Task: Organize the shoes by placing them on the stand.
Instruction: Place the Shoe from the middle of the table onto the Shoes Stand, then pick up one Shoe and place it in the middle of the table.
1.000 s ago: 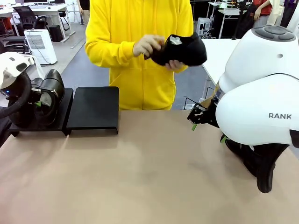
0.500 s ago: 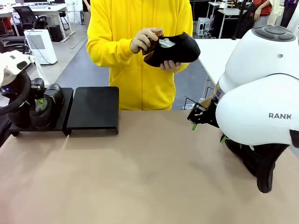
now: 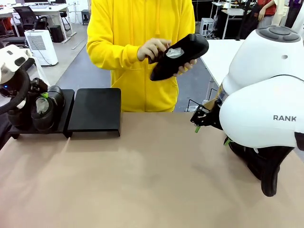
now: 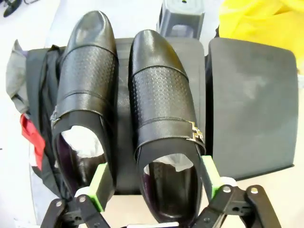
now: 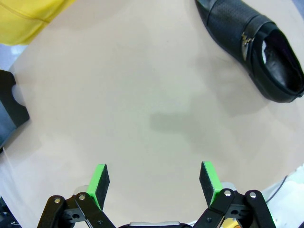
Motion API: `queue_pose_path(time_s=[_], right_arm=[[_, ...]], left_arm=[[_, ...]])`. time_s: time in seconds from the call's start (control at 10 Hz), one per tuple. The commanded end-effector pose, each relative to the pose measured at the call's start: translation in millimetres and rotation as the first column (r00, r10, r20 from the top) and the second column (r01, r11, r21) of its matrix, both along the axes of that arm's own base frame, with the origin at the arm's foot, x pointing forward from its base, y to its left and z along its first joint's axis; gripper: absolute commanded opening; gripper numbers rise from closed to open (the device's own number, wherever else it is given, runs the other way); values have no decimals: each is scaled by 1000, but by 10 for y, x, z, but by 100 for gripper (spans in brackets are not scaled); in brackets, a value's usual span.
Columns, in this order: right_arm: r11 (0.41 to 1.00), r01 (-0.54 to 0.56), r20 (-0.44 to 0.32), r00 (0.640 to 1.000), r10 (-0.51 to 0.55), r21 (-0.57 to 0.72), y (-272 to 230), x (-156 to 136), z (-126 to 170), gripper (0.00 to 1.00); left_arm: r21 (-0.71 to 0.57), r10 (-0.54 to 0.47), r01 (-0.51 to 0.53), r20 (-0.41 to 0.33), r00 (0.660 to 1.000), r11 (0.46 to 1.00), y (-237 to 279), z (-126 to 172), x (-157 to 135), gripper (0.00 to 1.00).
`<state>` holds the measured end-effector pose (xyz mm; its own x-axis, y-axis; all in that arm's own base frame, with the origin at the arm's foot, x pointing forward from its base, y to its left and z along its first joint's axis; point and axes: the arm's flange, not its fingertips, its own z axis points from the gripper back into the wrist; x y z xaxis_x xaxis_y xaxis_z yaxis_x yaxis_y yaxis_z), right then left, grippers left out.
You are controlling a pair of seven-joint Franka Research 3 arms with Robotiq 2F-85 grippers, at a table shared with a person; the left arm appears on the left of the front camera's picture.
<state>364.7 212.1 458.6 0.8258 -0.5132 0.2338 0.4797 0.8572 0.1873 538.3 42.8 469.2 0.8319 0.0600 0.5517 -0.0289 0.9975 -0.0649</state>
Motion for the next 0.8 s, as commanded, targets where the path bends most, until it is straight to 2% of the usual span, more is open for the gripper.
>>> queue_pose_path(time_s=[0.0, 0.7], right_arm=[[1000, -19, 4, 1000, 19, 13, -13, 12, 16, 100], [1000, -19, 4, 1000, 19, 13, -13, 12, 16, 100]], left_arm=[[-4, -5, 5, -36, 999, 1000, 46, -115, 113, 100], [-4, -5, 5, -36, 999, 1000, 46, -115, 113, 100]])
